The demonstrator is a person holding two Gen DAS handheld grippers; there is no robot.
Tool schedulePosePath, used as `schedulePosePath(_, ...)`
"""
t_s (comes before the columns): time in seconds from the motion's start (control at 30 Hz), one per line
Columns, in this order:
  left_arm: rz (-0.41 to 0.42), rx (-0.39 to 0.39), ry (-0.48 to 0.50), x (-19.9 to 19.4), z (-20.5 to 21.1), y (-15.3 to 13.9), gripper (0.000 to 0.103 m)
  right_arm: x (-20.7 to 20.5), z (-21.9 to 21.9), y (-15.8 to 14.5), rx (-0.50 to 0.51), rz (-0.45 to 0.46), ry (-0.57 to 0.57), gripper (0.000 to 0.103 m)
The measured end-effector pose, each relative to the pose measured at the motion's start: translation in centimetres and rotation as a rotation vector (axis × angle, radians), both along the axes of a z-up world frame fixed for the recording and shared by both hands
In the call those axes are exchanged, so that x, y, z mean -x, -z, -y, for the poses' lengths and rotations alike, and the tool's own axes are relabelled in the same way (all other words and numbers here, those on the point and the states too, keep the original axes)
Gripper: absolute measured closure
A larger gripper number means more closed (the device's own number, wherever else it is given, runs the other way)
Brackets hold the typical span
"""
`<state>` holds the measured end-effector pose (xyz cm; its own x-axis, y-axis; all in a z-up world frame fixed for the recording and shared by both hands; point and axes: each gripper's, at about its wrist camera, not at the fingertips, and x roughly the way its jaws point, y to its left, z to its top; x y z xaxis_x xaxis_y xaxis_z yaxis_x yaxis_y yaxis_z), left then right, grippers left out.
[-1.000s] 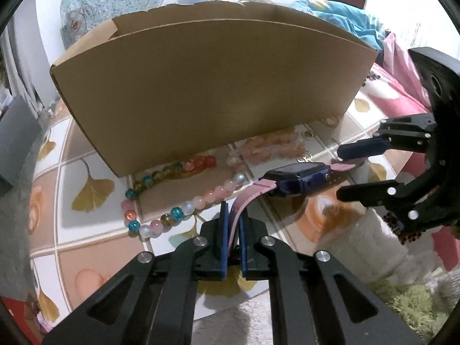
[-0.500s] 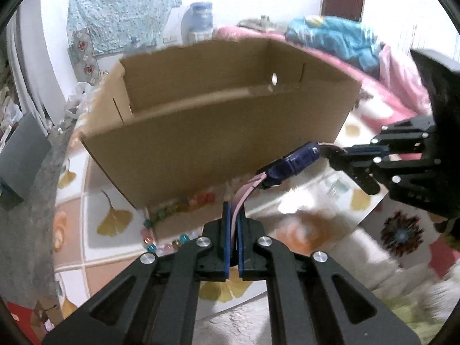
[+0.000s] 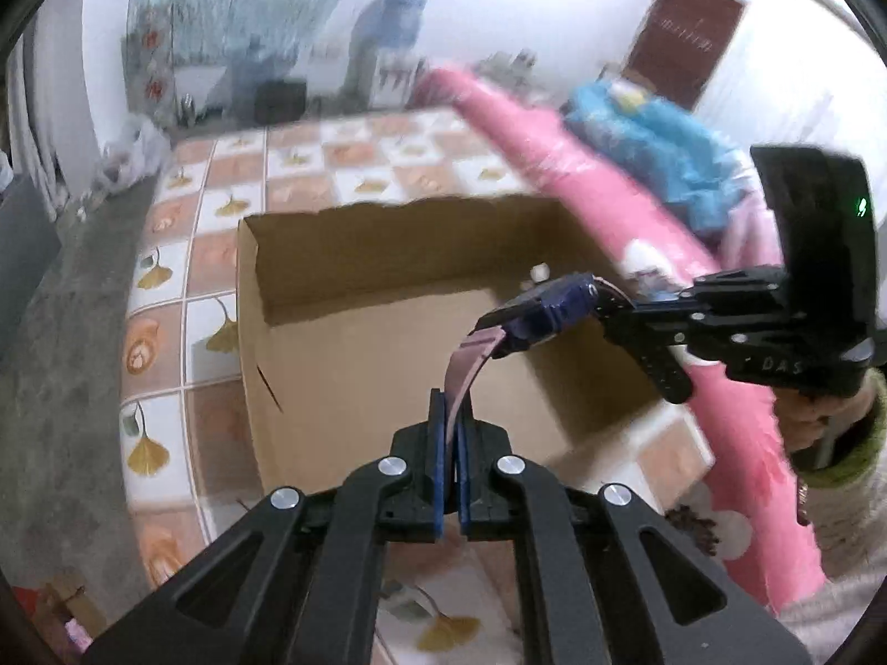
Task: Organize jewelry
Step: 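Carry the pink watch into the cardboard box and open both grippers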
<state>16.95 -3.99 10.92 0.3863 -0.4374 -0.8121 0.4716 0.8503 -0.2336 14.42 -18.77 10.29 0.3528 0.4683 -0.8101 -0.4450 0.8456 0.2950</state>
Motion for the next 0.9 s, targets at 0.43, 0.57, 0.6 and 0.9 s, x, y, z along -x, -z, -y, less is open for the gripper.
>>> schedulePosePath(0.43, -0.282, -0.237, -0.037, -12.5, 3.8, 9.0, 0.091, -12.5, -1.9, 9.2, 0.241, -0.343, 0.074, 0.082)
schedulePosePath(0.57, -0.223, -0.272, -0.027, -13.5, 4.6, 8.7, 0.062, -13.2, -1.7, 9.7, 0.246, -0.34, 0.091, 0.078)
schedulePosePath(0.6, -0.219, -0.267, -0.027, -13.8, 4.7, 8.6, 0.056, -13.5, -1.8, 9.5, 0.245, -0.338, 0.092, 0.077)
schedulePosePath(0.9, -0.102, -0.212, -0.056, -13.8, 4.0, 5.6, 0.044, -12.9, -1.0, 9.0, 0.263, -0.304, 0.11, 0.075)
